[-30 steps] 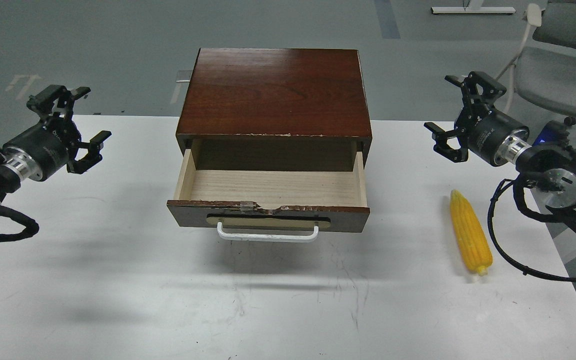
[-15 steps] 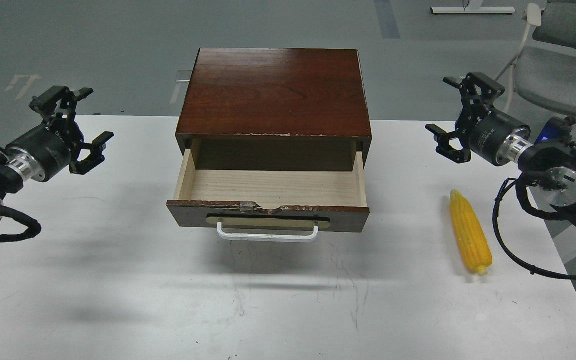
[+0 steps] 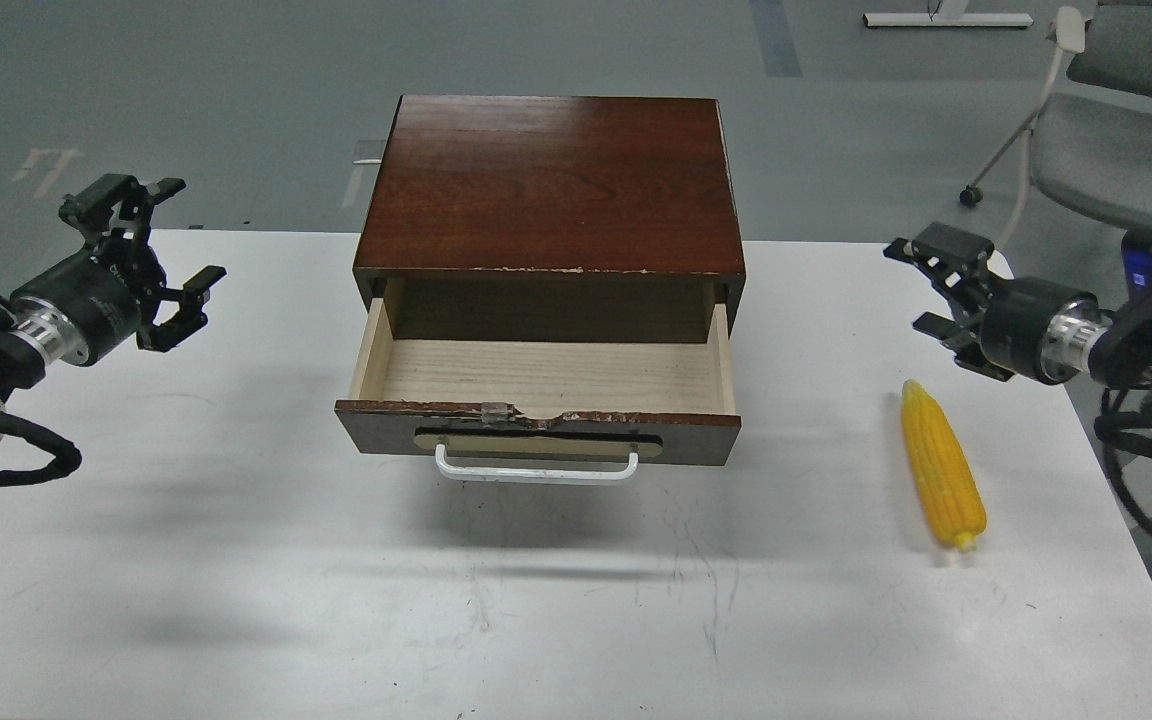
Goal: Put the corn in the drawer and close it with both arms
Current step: 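Lower the right gripper onto the yellow corn cob and grasp it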
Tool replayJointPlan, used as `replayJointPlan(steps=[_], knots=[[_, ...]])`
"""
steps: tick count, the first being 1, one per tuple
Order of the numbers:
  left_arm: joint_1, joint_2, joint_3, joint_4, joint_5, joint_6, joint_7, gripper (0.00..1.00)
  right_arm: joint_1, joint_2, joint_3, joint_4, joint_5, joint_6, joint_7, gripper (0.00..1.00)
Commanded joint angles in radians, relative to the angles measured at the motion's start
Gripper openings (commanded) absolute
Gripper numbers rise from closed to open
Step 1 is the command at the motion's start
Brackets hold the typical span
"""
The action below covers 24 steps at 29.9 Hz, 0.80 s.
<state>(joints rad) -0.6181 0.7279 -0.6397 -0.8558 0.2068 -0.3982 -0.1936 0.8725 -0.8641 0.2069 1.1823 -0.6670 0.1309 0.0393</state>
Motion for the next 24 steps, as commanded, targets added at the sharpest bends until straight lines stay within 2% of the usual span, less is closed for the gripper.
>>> replayJointPlan(steps=[1,5,11,16,24], knots=[[0.001,-0.01,0.0,0.0,-0.001,0.002,-0.006,0.98,0.008,-0.091,-0.067,0.043,-0.247,-0.037,-0.006,0.97],[0.006,-0.027,-0.001,0.0,-0.006,0.005,-0.009,0.98,-0.007,-0.145,-0.078,0.083,-0.37,-0.037,-0.006,0.97],[0.006,-0.033,-0.001,0.0,-0.006,0.007,-0.01,0.98,-0.013,-0.138,-0.151,0.138,-0.451,-0.042,-0.027,0.96],[0.023,-0.027,-0.001,0.0,-0.007,0.007,-0.01,0.98,-0.018,-0.075,-0.247,0.109,-0.514,-0.063,-0.036,0.96],[0.041,-0.028,-0.014,0.0,-0.009,0.005,-0.013,0.98,-0.017,-0.009,-0.277,0.062,-0.533,-0.083,-0.038,0.94]])
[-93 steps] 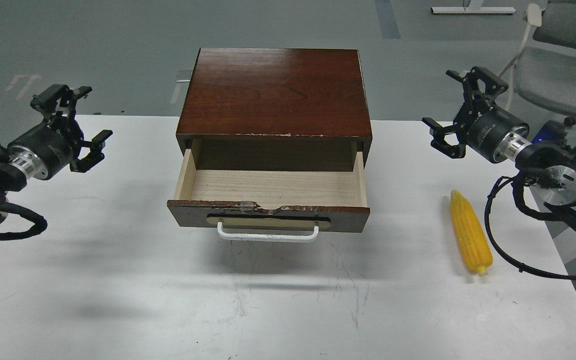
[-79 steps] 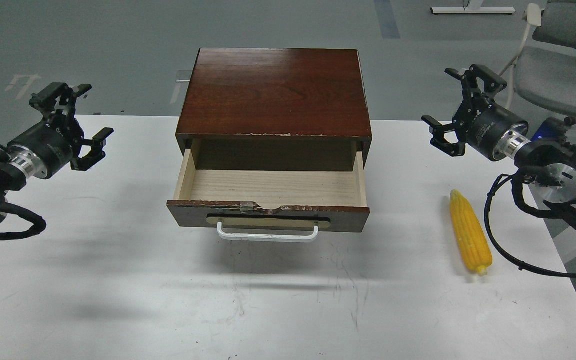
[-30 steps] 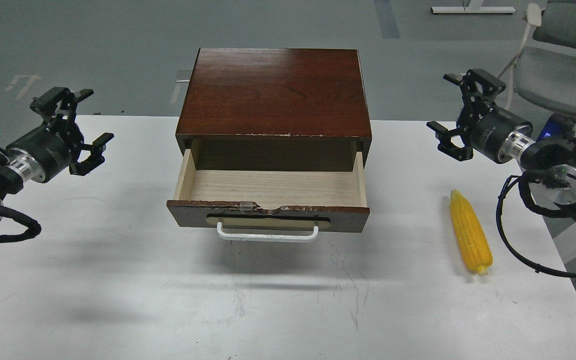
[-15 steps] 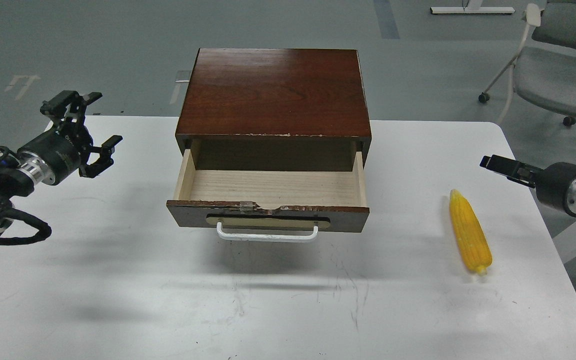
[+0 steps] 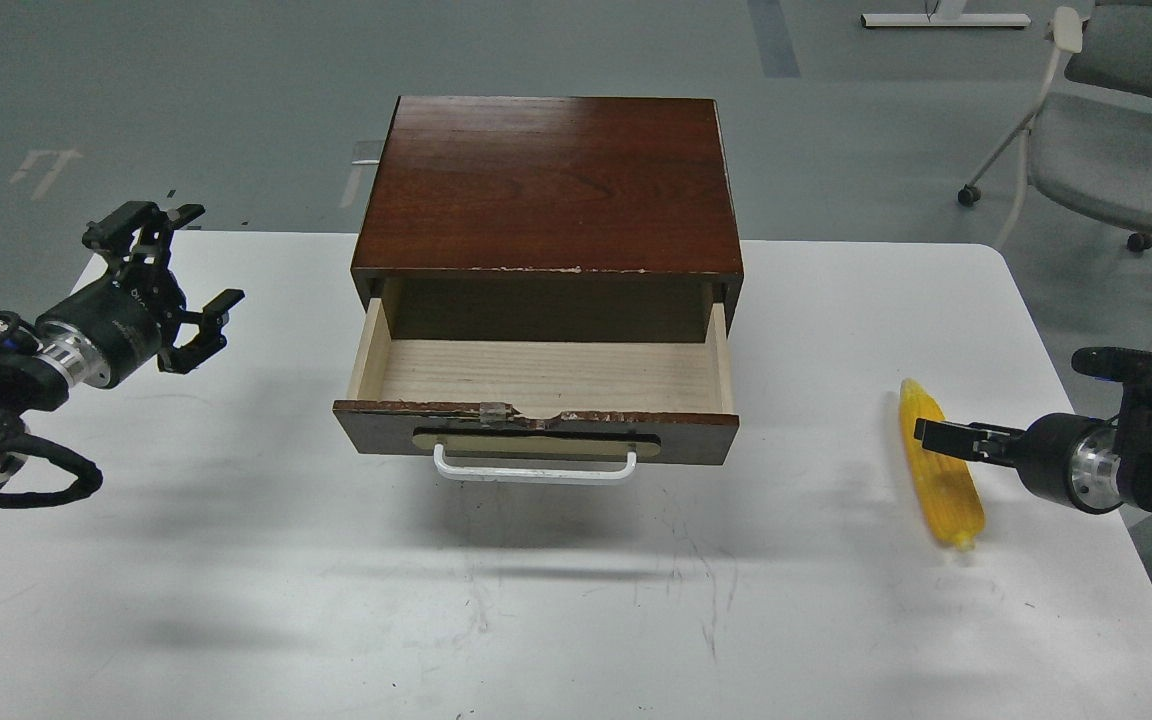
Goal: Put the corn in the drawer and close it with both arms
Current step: 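Lower the right gripper onto the yellow corn cob and grasp it, then lift the corn with the right gripper and carry it over the drawer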
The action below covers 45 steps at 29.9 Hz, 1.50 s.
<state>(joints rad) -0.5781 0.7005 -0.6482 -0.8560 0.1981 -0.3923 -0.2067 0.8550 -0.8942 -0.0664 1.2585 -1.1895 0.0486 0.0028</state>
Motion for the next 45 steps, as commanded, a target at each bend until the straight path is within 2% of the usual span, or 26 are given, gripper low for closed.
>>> replayJointPlan(steps=[1,6,7,8,9,10,12,16,22,24,28,32,36,40,42,45], knots=[[0.001,-0.001,-0.008,0.0,0.0,0.0,0.0,0.98,-0.001,0.038,-0.012,-0.042,-0.028,-0.001,-0.003,0.93],[0.0,0.004,-0.01,-0.001,0.0,0.001,0.0,0.98,0.001,0.063,-0.035,-0.06,-0.041,-0.001,-0.003,0.85],[0.0,0.004,-0.01,-0.002,0.0,0.001,0.0,0.98,0.001,0.066,-0.035,-0.062,-0.041,-0.001,-0.003,0.8],[0.001,0.004,-0.01,-0.002,0.0,0.001,0.0,0.98,0.001,0.079,-0.035,-0.064,-0.041,-0.001,-0.003,0.67],[0.001,0.004,-0.01,-0.002,0.0,0.001,0.0,0.98,0.001,0.084,-0.036,-0.064,-0.041,-0.001,-0.003,0.59],[0.001,0.005,-0.01,-0.002,0.0,0.001,0.0,0.98,0.001,0.09,-0.036,-0.062,-0.041,-0.001,-0.003,0.37],[0.001,0.008,-0.01,-0.002,0.0,0.001,0.0,0.98,0.004,0.092,-0.035,-0.062,-0.041,-0.001,-0.003,0.17],[0.001,0.01,-0.008,-0.002,0.0,0.001,0.0,0.98,0.012,0.09,-0.035,-0.059,-0.041,-0.001,0.005,0.04],[0.0,0.01,-0.004,-0.002,0.003,0.004,0.001,0.98,0.053,0.081,-0.032,-0.054,-0.039,-0.009,0.023,0.0],[-0.003,0.008,-0.002,-0.002,0.003,0.006,0.001,0.98,0.114,0.06,-0.035,-0.048,-0.048,-0.018,0.066,0.0],[-0.011,0.008,-0.004,-0.002,0.003,0.007,0.001,0.98,0.254,0.017,-0.036,-0.048,-0.152,-0.058,0.1,0.0],[-0.012,0.01,0.002,-0.002,0.003,0.006,0.001,0.98,0.474,-0.018,-0.032,0.039,-0.384,-0.062,0.215,0.01],[-0.012,0.013,0.001,-0.002,0.003,0.006,0.001,0.98,0.639,-0.011,-0.03,0.133,-0.44,-0.059,0.226,0.02],[-0.014,0.013,-0.005,-0.002,0.003,0.006,0.001,0.98,0.703,0.125,-0.035,0.127,-0.479,-0.058,0.226,0.02],[-0.014,0.02,-0.007,-0.002,0.003,0.006,0.001,0.98,0.708,0.248,-0.035,0.13,-0.513,-0.059,0.226,0.02],[-0.012,0.037,-0.008,-0.002,0.003,0.006,0.001,0.98,0.704,0.322,-0.035,0.134,-0.542,-0.059,0.227,0.02]])
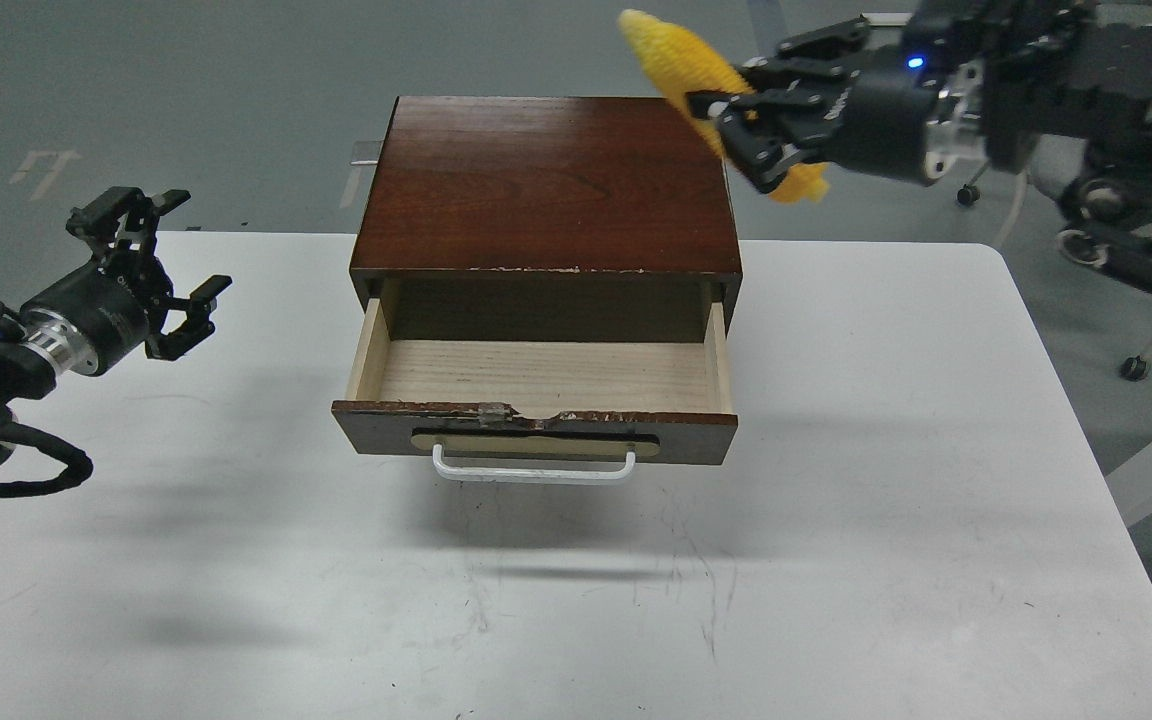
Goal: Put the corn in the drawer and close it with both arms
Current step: 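Lift the corn with the right gripper and carry it over the drawer, then lower the corn into the open drawer and release it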
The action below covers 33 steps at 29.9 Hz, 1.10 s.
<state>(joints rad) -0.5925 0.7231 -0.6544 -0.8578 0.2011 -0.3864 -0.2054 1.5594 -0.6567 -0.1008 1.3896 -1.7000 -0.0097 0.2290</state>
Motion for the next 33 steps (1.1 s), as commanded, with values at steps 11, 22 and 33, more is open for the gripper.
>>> replayJointPlan(steps=[11,22,33], knots=[[0.013,0.056,-0.001,0.0,-0.002,0.0,0.0,0.98,-0.042,0.243,-0.08,-0.001,-0.06,0.008,0.006,0.11],[0.016,0.056,0.001,0.0,0.0,0.001,0.0,0.98,-0.098,0.25,-0.086,-0.014,-0.052,0.008,0.015,0.75],[0.017,0.065,0.004,0.006,0.0,0.0,-0.002,0.98,-0.098,0.243,-0.079,-0.017,0.022,0.007,0.015,0.95]])
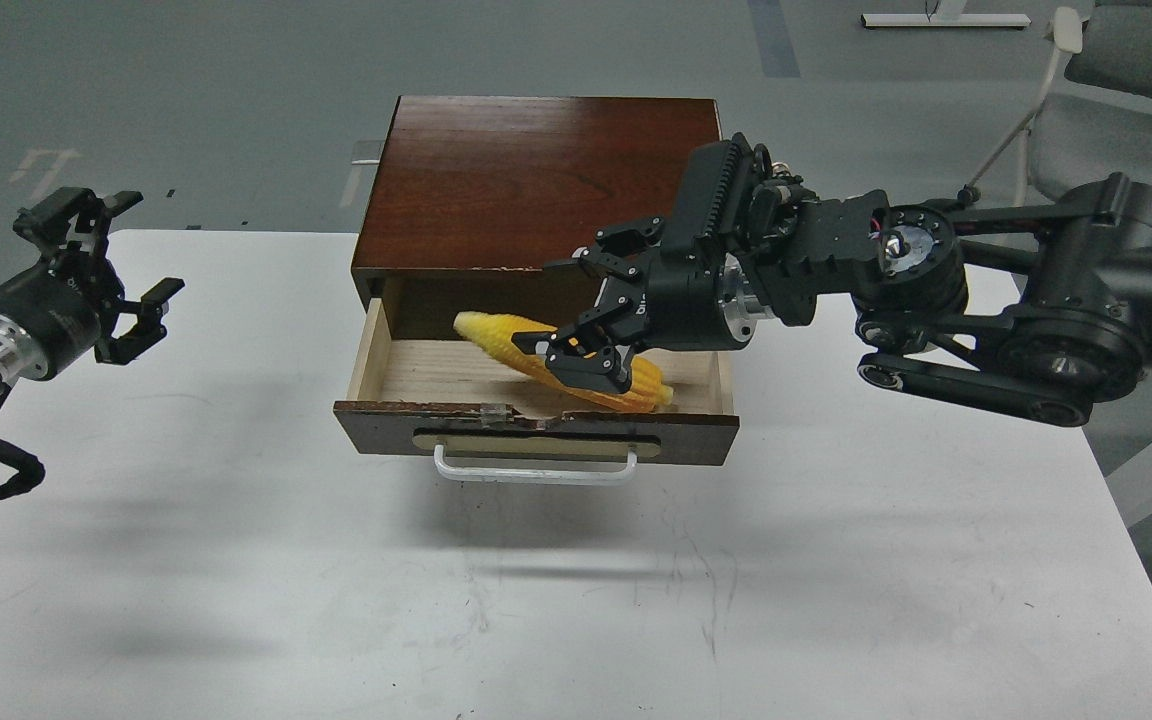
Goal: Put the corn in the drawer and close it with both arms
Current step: 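Lower the corn into the open drawer and release it, then withdraw the right gripper away from the drawer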
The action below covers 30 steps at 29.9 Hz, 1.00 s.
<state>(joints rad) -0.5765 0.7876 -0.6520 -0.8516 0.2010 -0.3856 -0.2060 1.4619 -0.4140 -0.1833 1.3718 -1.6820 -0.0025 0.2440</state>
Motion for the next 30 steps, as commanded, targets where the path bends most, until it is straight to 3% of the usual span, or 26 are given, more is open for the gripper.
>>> replayJointPlan(steps=[1,7,10,13,15,18,23,30], knots=[[0.001,0.002,0.002,0.002,0.0,-0.001,-0.001,0.98,0.002,0.0,0.005,0.001,0.01,-0.001,0.001,0.95],[0.003,0.025,0.002,0.005,0.008,0.004,-0.006,0.98,0.006,-0.002,0.067,-0.002,0.191,-0.002,-0.002,0.95],[0.001,0.041,0.012,0.006,0.031,0.051,-0.043,0.98,0.006,-0.002,0.146,-0.013,0.381,0.001,-0.012,0.95],[0.0,0.047,0.014,0.006,0.194,0.148,-0.139,0.98,0.012,-0.023,0.26,-0.059,0.747,0.084,-0.034,0.96],[-0.002,0.058,0.012,-0.001,0.344,0.203,-0.211,0.98,0.014,-0.069,0.339,-0.133,1.018,0.215,-0.096,0.96],[0.0,0.112,0.012,-0.033,0.42,0.215,-0.283,0.98,-0.001,-0.095,0.407,-0.244,1.224,0.307,-0.156,0.96],[0.0,0.255,0.011,-0.209,0.463,0.225,-0.283,0.98,-0.099,-0.134,0.432,-0.511,1.508,0.426,-0.18,0.96],[-0.008,0.435,0.011,-0.429,0.466,0.185,-0.283,0.98,-0.303,-0.236,0.487,-0.55,1.576,0.486,-0.17,0.94]])
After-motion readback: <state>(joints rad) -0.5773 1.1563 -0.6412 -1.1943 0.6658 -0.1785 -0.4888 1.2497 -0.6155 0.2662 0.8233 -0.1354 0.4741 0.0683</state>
